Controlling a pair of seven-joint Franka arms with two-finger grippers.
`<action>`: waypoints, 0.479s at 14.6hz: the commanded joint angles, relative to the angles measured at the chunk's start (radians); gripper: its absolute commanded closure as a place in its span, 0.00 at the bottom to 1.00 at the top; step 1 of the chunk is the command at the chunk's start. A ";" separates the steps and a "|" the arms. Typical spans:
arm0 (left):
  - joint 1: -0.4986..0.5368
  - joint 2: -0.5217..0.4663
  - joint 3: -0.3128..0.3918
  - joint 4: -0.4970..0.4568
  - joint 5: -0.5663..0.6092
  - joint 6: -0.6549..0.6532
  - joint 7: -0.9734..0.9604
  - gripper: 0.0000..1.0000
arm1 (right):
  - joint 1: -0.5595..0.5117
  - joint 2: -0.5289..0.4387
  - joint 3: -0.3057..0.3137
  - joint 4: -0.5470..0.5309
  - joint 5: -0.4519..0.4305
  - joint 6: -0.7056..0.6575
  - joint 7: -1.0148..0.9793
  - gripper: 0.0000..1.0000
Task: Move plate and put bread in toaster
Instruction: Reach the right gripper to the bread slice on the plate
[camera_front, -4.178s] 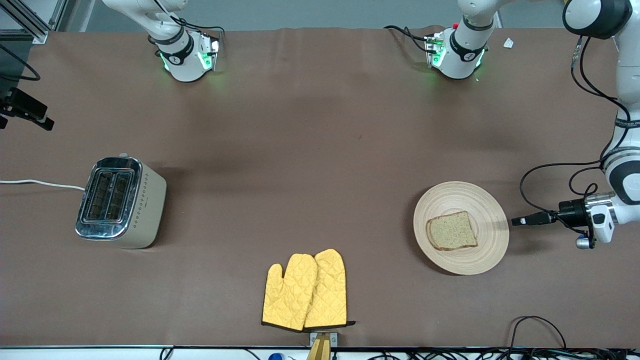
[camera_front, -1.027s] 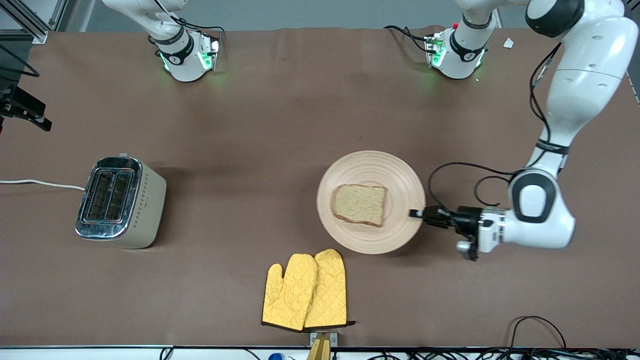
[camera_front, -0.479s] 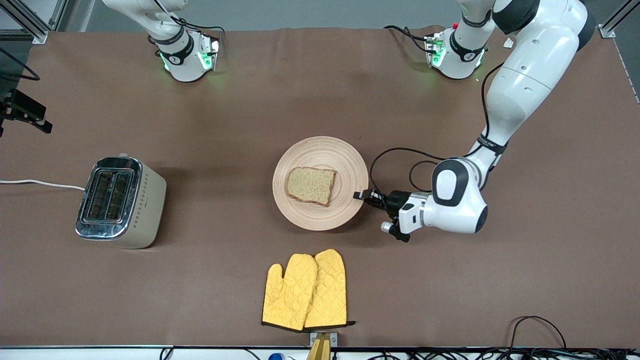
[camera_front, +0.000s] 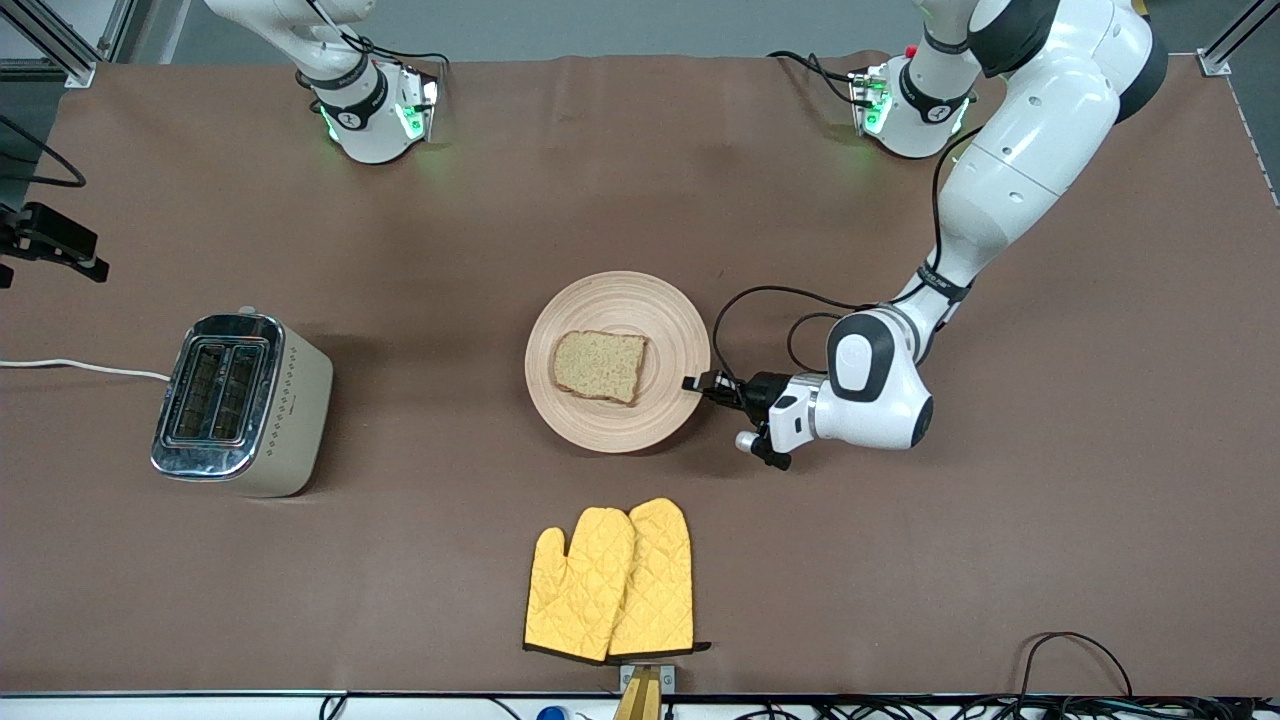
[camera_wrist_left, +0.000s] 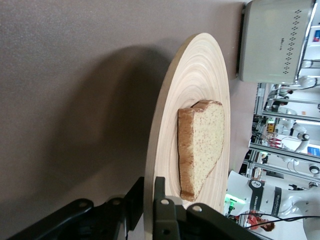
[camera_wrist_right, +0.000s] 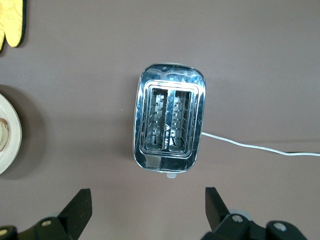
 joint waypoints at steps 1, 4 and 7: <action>0.009 0.012 -0.008 -0.020 -0.074 0.007 0.101 0.99 | 0.014 0.018 0.010 -0.032 0.031 0.001 0.058 0.00; 0.009 0.035 -0.008 -0.030 -0.097 0.057 0.135 0.98 | 0.096 0.044 0.011 -0.078 0.122 0.013 0.291 0.00; 0.001 0.056 -0.008 -0.033 -0.120 0.093 0.175 0.96 | 0.211 0.092 0.011 -0.110 0.123 0.097 0.396 0.00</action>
